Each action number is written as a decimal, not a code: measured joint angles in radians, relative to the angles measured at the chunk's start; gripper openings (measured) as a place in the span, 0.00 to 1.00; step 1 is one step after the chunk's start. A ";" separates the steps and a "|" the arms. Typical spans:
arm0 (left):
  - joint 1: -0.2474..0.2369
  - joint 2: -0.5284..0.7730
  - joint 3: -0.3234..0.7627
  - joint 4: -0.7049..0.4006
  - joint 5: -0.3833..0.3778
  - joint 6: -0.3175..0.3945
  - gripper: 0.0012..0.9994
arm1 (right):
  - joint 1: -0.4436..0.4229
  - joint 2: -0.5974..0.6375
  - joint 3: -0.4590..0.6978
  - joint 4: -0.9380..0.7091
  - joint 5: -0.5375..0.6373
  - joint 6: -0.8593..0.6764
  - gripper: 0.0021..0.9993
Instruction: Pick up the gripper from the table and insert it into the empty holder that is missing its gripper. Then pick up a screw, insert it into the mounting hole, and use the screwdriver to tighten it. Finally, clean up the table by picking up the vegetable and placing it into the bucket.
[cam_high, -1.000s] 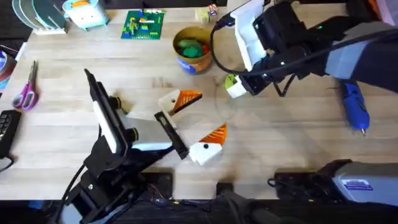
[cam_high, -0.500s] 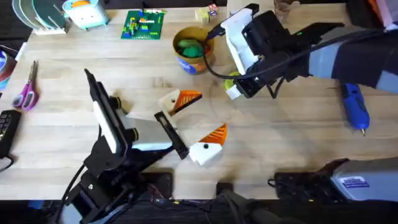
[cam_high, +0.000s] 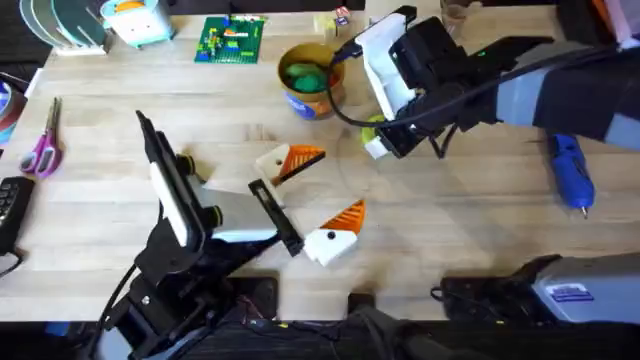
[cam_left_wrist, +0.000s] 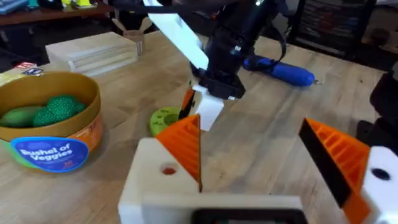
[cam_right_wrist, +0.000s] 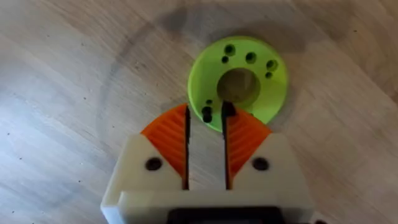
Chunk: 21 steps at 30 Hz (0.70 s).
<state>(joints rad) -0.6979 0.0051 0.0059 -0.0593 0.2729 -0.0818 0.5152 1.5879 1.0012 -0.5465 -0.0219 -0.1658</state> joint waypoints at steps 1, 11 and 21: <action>0.000 0.000 0.000 0.000 0.000 0.000 0.99 | 0.000 0.000 0.000 0.000 0.000 0.000 0.29; 0.000 0.000 0.000 0.000 0.000 0.000 0.99 | 0.000 0.015 0.000 -0.002 0.023 0.000 0.28; 0.000 0.000 0.000 0.000 0.000 0.000 0.99 | 0.000 0.020 0.000 0.008 0.029 0.000 0.04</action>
<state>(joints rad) -0.6979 0.0055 0.0059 -0.0593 0.2733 -0.0818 0.5152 1.6077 1.0016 -0.5382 0.0068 -0.1660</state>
